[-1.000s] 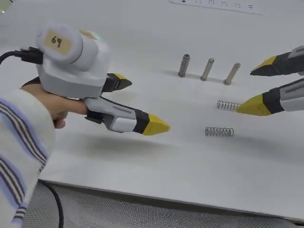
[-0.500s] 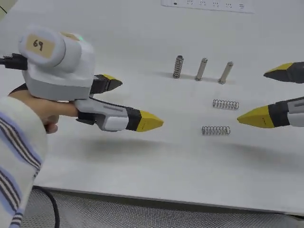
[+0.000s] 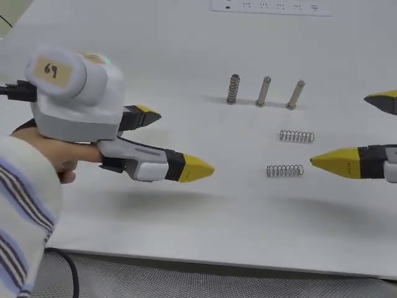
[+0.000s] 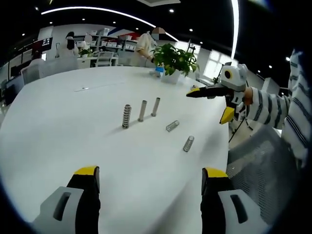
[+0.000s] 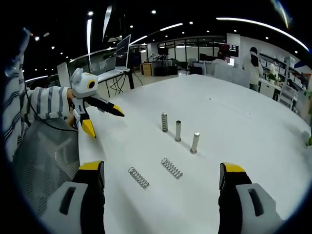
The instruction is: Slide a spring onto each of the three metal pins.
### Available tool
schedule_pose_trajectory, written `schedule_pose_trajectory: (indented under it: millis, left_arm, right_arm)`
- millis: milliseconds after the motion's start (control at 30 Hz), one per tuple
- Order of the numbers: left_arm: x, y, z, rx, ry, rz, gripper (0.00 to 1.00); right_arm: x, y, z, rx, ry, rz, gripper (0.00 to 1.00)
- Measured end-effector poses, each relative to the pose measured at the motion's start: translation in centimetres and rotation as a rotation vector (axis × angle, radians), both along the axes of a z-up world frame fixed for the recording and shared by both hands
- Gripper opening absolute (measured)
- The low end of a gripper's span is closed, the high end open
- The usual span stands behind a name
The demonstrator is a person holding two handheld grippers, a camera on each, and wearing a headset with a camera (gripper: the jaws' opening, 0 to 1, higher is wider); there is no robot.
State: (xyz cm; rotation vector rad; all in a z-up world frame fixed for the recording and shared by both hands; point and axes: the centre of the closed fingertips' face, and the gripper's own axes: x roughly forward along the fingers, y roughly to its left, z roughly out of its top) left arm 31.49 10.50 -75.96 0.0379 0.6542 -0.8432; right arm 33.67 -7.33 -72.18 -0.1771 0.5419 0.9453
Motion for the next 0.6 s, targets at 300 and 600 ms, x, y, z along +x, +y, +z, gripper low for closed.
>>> schedule_pose_trajectory:
  millis: [300, 600]
  left_arm:
    - [0.1, 0.0, -0.2, 0.008, 0.008, 0.0, 0.82]
    - [0.1, -1.0, -0.8, 0.026, 0.015, -0.036, 0.81]
  right_arm:
    - [0.2, -0.7, -0.6, 0.023, -0.007, -0.041, 0.99]
    - [0.1, -1.1, -0.9, 0.022, 0.009, -0.056, 0.99]
